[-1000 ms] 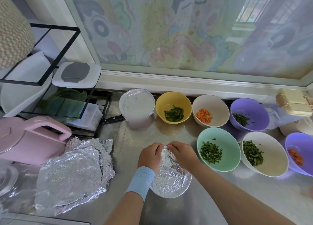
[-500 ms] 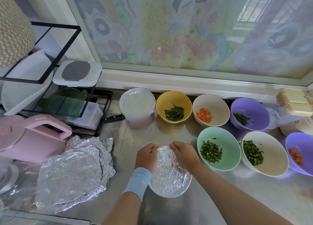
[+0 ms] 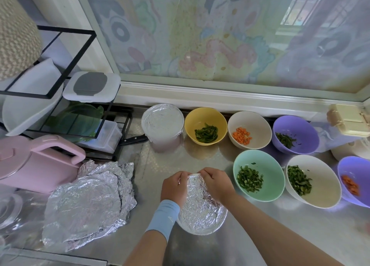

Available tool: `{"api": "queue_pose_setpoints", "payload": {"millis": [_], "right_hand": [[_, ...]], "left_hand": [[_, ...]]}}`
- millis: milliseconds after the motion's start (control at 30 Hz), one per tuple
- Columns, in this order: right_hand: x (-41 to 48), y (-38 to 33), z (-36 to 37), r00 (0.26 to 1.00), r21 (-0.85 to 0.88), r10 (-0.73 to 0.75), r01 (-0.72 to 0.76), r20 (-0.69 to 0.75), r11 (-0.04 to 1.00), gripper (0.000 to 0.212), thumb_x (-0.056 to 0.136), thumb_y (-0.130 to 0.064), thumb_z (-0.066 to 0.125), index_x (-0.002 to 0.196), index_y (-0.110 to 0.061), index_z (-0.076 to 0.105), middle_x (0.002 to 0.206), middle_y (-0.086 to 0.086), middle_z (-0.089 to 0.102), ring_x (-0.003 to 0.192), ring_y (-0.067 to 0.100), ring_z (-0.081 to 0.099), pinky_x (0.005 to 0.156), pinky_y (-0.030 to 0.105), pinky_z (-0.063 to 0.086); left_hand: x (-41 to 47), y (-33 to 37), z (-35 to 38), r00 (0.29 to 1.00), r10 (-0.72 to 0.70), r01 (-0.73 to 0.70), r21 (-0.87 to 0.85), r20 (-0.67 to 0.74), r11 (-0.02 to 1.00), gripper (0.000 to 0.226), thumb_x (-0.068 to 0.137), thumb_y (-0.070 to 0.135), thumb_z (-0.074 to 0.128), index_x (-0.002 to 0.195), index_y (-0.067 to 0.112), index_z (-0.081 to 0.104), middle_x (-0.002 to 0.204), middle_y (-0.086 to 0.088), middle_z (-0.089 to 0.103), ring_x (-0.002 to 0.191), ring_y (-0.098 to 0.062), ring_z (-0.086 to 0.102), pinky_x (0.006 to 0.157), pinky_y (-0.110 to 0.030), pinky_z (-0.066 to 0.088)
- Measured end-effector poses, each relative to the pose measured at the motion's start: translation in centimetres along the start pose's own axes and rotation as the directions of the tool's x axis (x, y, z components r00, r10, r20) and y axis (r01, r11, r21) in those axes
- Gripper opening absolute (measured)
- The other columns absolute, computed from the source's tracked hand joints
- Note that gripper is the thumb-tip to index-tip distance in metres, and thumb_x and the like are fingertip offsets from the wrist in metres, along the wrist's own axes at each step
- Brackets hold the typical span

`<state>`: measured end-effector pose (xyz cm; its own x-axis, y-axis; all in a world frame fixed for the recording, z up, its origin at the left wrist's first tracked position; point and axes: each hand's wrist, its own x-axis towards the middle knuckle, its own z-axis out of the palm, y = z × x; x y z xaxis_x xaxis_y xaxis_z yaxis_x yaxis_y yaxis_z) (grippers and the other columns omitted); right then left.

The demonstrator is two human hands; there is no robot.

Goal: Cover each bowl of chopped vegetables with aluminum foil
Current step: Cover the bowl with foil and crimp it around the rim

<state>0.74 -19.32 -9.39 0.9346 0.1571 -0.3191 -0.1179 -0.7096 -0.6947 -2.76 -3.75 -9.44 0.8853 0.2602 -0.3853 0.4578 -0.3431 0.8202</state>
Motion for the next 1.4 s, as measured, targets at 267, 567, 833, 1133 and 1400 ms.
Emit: {"api": "queue_pose_setpoints", "payload": {"millis": [267, 567, 833, 1133, 1400], "right_hand": [[0.0, -0.1, -0.1, 0.996, -0.054, -0.067, 0.07, 0.058, 0.996, 0.022, 0.095, -0.035, 0.049, 0.105, -0.029, 0.069, 0.098, -0.018, 0.067, 0.09, 0.007, 0.063, 0.085, 0.029, 0.051], [-0.6, -0.1, 0.0, 0.988, 0.051, -0.156, 0.156, 0.001, 0.986, 0.012, 0.09, -0.027, 0.066, 0.099, -0.032, 0.073, 0.079, -0.023, 0.069, 0.075, -0.004, 0.064, 0.073, 0.016, 0.05], [0.3, -0.1, -0.1, 0.997, 0.149, -0.013, 0.002, 0.076, 0.989, 0.011, 0.088, -0.029, 0.068, 0.094, -0.033, 0.077, 0.077, -0.016, 0.073, 0.072, -0.001, 0.064, 0.073, 0.021, 0.053], [0.3, -0.2, 0.1, 0.998, 0.142, 0.007, -0.017, 0.07, 0.99, 0.01, 0.088, -0.032, 0.068, 0.093, -0.034, 0.077, 0.078, -0.021, 0.072, 0.073, -0.003, 0.065, 0.072, 0.016, 0.049], [0.4, -0.3, 0.2, 0.998, 0.123, -0.033, 0.027, 0.045, 0.992, 0.011, 0.089, -0.029, 0.068, 0.093, -0.032, 0.078, 0.077, -0.023, 0.071, 0.072, -0.005, 0.063, 0.074, 0.019, 0.05]], "left_hand": [[0.0, -0.1, -0.7, 0.993, -0.049, 0.036, 0.117, 0.107, 0.992, 0.044, 0.1, 0.035, 0.038, 0.059, 0.022, 0.048, 0.057, 0.008, 0.049, 0.057, -0.014, 0.044, 0.061, -0.029, 0.037], [-1.3, -1.2, -0.4, 0.998, 0.057, -0.057, -0.033, -0.002, 0.998, 0.014, 0.09, 0.034, 0.063, 0.096, 0.031, 0.075, 0.092, 0.024, 0.071, 0.089, 0.011, 0.062, 0.077, -0.005, 0.044], [-0.3, -1.0, -0.6, 0.999, -0.032, 0.033, -0.056, 0.035, 0.998, 0.027, 0.09, 0.034, 0.064, 0.064, 0.025, 0.069, 0.053, 0.012, 0.054, 0.052, -0.005, 0.044, 0.054, -0.017, 0.041], [-0.1, -2.1, -0.9, 0.973, -0.178, 0.198, -0.142, 0.147, 0.97, 0.035, 0.095, 0.037, 0.053, 0.08, 0.01, 0.068, 0.074, 0.002, 0.059, 0.071, -0.015, 0.051, 0.07, -0.03, 0.044], [-0.5, -1.9, -1.1, 0.969, -0.19, 0.218, -0.182, 0.16, 0.959, 0.039, 0.099, 0.042, 0.044, 0.092, 0.019, 0.074, 0.078, 0.003, 0.068, 0.076, -0.017, 0.061, 0.076, -0.03, 0.049]]}}
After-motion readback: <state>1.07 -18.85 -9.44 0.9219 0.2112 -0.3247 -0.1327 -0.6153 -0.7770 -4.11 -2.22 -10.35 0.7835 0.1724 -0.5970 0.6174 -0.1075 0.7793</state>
